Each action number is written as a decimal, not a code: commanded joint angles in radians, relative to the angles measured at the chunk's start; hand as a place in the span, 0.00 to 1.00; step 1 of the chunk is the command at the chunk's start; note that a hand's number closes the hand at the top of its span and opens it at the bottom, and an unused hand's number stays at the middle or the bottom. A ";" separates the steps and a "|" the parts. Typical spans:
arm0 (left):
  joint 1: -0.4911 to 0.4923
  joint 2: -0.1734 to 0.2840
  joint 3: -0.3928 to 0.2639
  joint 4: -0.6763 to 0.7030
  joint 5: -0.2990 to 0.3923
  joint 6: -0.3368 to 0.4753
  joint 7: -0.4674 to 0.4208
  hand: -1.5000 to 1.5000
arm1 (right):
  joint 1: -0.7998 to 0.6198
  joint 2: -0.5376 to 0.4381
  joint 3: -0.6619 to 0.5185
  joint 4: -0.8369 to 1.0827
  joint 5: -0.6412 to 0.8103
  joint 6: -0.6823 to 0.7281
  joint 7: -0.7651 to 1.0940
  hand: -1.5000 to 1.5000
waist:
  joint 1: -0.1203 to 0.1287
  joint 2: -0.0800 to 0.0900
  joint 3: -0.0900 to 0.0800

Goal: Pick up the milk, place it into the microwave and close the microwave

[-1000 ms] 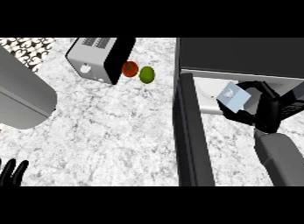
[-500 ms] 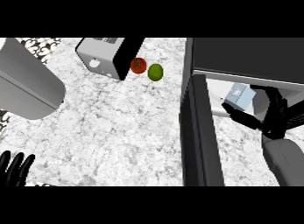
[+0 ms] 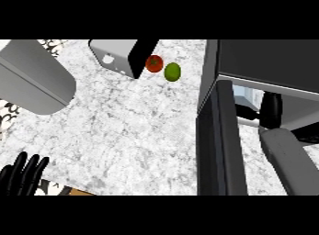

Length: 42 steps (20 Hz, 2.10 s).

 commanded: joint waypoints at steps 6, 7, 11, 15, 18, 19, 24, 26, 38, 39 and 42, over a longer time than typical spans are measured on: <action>-0.059 -0.034 -0.054 0.003 -0.054 0.039 0.036 0.00 | -0.342 0.021 -0.026 0.296 -0.027 0.140 0.274 0.00 | -0.028 0.007 0.001; -0.057 -0.030 -0.047 0.013 -0.057 0.037 0.033 0.00 | -0.366 0.004 -0.035 0.320 -0.026 0.155 0.276 0.00 | -0.023 0.011 0.001; -0.055 -0.043 -0.062 0.023 -0.084 0.056 0.043 0.00 | -0.429 0.018 -0.047 0.423 -0.011 0.160 0.269 0.00 | -0.052 0.003 0.001; -0.018 -0.053 -0.095 0.010 -0.105 0.060 0.037 0.00 | -0.442 0.004 -0.072 0.495 -0.016 0.184 0.227 0.00 | -0.055 0.002 0.001; -0.057 -0.066 -0.088 0.021 -0.130 0.087 0.049 0.00 | -0.471 -0.012 -0.085 0.535 -0.020 0.226 0.198 0.00 | -0.081 0.001 0.001; -0.061 -0.079 -0.121 0.007 -0.141 0.089 0.047 0.00 | -0.479 -0.007 -0.088 0.547 -0.019 0.217 0.196 0.00 | -0.075 0.003 0.002; -0.058 -0.091 -0.146 0.024 -0.157 0.097 0.053 0.00 | -0.465 -0.009 -0.111 0.597 -0.039 0.329 0.118 0.00 | -0.103 -0.004 0.001; -0.043 -0.091 -0.148 0.027 -0.163 0.097 0.035 0.00 | -0.468 -0.011 -0.124 0.613 -0.046 0.342 0.095 0.00 | -0.097 -0.005 0.000; -0.101 -0.134 -0.241 0.087 -0.222 0.125 0.087 0.00 | -0.414 0.038 -0.176 0.683 -0.075 0.465 -0.050 0.00 | -0.159 -0.027 -0.002; -0.110 -0.115 -0.235 0.062 -0.219 0.113 0.126 0.00 | -0.401 0.042 -0.181 0.682 -0.079 0.481 -0.077 0.00 | -0.159 -0.026 -0.001; -0.124 -0.108 -0.237 0.130 -0.212 0.093 0.103 0.00 | -0.342 0.050 -0.189 0.692 -0.087 0.564 -0.127 0.00 | -0.173 -0.031 -0.002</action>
